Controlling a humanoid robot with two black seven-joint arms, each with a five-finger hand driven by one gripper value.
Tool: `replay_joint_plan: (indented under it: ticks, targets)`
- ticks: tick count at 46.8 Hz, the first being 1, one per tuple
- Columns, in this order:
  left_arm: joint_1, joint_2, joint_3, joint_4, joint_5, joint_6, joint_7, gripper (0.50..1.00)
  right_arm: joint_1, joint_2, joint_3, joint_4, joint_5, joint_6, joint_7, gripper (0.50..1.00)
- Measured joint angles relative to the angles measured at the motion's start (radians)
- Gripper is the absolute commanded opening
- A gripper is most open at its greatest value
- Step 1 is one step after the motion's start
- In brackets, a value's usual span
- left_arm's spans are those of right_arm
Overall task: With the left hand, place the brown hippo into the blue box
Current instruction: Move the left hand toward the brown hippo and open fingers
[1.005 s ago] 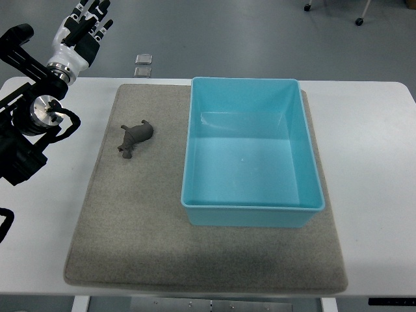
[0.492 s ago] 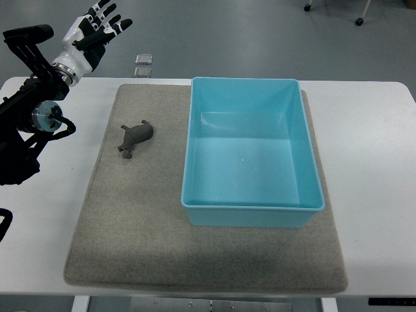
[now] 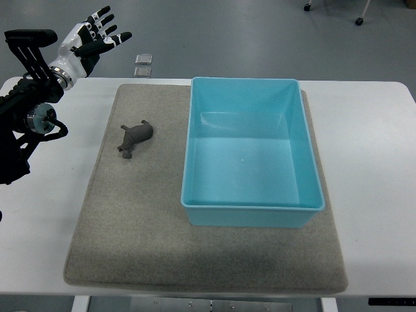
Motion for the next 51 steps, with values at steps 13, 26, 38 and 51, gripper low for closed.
replay_joint_plan:
  ticks: [13,26,38,51]
  targets:
    - [-0.005,0.024,0.032,-0.027,0.092,0.049,0.001,0.992,0.0,0.0,0.0,0.0,0.0,0.0,0.0,0.936]
    - [-0.004,0.066,0.081,-0.071,0.125,0.061,0.003,0.992,0.0,0.0,0.0,0.0,0.0,0.0,0.0,0.936]
    - [-0.007,0.201,0.205,-0.295,0.125,0.176,0.003,0.992,0.0,0.0,0.0,0.0,0.0,0.0,0.0,0.936]
    - [-0.038,0.329,0.306,-0.416,0.124,0.195,0.003,0.992,0.0,0.0,0.0,0.0,0.0,0.0,0.0,0.936]
